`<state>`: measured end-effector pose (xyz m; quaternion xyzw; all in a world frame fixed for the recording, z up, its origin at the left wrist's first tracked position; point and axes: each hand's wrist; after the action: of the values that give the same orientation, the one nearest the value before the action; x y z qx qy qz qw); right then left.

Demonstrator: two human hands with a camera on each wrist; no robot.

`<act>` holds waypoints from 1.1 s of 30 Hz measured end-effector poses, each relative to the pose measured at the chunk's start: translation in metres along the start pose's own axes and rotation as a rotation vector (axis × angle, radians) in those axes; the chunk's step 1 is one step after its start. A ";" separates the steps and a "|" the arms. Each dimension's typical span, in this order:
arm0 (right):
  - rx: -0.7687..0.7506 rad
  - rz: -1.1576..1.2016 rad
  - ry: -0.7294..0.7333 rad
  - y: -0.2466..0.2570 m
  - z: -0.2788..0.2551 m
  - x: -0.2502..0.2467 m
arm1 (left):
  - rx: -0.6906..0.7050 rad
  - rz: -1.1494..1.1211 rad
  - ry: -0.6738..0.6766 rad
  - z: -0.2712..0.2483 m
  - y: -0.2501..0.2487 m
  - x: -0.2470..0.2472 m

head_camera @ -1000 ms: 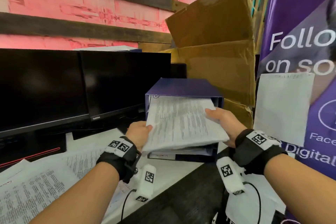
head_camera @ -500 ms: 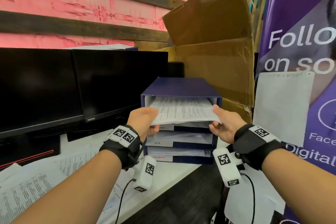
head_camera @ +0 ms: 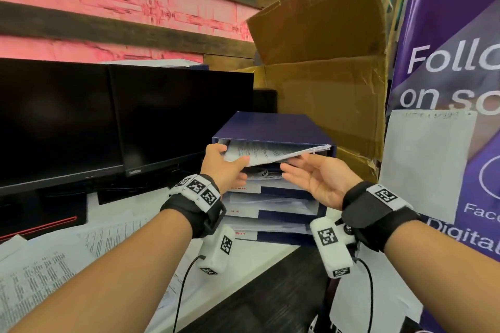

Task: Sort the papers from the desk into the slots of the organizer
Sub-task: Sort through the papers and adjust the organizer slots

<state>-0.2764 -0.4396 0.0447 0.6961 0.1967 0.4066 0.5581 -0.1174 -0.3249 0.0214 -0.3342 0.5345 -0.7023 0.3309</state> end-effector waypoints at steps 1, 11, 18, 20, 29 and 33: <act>0.004 -0.120 -0.031 -0.003 0.001 0.002 | 0.008 0.030 -0.022 0.002 0.001 -0.004; -0.306 -0.911 -0.408 -0.016 0.032 0.000 | 0.037 0.093 0.057 0.010 0.001 -0.015; -0.553 -1.396 -0.455 -0.015 0.039 0.002 | 0.102 0.214 0.035 0.014 0.012 -0.020; -0.471 -1.514 -0.357 -0.018 0.044 0.005 | 0.082 0.258 0.076 0.018 0.014 -0.022; -0.416 -1.701 -0.224 -0.021 0.047 0.030 | 0.018 0.402 0.079 0.017 0.009 -0.060; -0.521 -1.616 -0.030 -0.039 0.045 0.049 | -0.069 0.516 0.035 0.014 0.011 -0.098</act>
<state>-0.2050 -0.4206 0.0231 0.1962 0.5261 -0.0941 0.8221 -0.0502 -0.2535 0.0025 -0.1858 0.6314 -0.5813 0.4783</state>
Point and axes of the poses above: each hand's wrist, its own z-axis towards the middle knuckle, its own x-axis out of the palm, y = z × x, and after that the axes turned 10 degrees about -z, right-handed
